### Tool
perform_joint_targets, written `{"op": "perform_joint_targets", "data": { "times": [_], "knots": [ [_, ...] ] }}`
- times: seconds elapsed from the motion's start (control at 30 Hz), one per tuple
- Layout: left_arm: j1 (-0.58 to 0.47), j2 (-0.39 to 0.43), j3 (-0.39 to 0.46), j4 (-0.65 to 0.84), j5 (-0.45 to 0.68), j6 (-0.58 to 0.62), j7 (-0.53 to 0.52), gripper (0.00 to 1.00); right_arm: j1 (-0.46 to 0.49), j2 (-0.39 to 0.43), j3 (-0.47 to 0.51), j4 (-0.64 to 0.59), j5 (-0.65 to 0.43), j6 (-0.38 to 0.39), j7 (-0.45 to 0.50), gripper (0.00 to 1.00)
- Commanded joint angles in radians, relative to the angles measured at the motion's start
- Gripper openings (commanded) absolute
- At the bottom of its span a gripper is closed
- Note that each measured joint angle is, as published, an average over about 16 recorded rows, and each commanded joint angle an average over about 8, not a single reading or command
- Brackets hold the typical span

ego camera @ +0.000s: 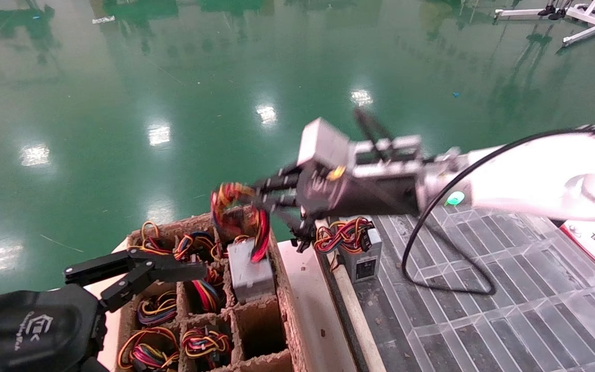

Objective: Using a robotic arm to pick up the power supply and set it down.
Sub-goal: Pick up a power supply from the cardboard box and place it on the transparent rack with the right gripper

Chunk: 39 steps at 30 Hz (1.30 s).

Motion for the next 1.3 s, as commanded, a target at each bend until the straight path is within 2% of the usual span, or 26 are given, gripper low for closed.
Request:
{"op": "perform_joint_targets", "data": {
  "times": [0.03, 0.37, 0.73, 1.03, 1.3],
  "knots": [
    [0.0, 0.0, 0.0, 0.0, 0.0, 0.0, 0.0, 1.0, 0.012, 0.016, 0.016, 0.008, 0.022, -0.007, 0.006, 0.0],
    [0.0, 0.0, 0.0, 0.0, 0.0, 0.0, 0.0, 1.0, 0.064, 0.154, 0.073, 0.16, 0.086, -0.018, 0.082, 0.0],
    [0.0, 0.0, 0.0, 0.0, 0.0, 0.0, 0.0, 1.0, 0.091, 0.397, 0.12, 0.413, 0.106, -0.002, 0.235, 0.0],
    [0.0, 0.0, 0.001, 0.0, 0.0, 0.0, 0.0, 1.0, 0.009, 0.571, 0.127, 0.574, 0.104, -0.009, 0.353, 0.0],
    [0.0, 0.0, 0.001, 0.0, -0.001, 0.0, 0.0, 1.0, -0.083, 0.62, 0.109, 0.656, 0.1, -0.016, 0.395, 0.0]
  ]
}}
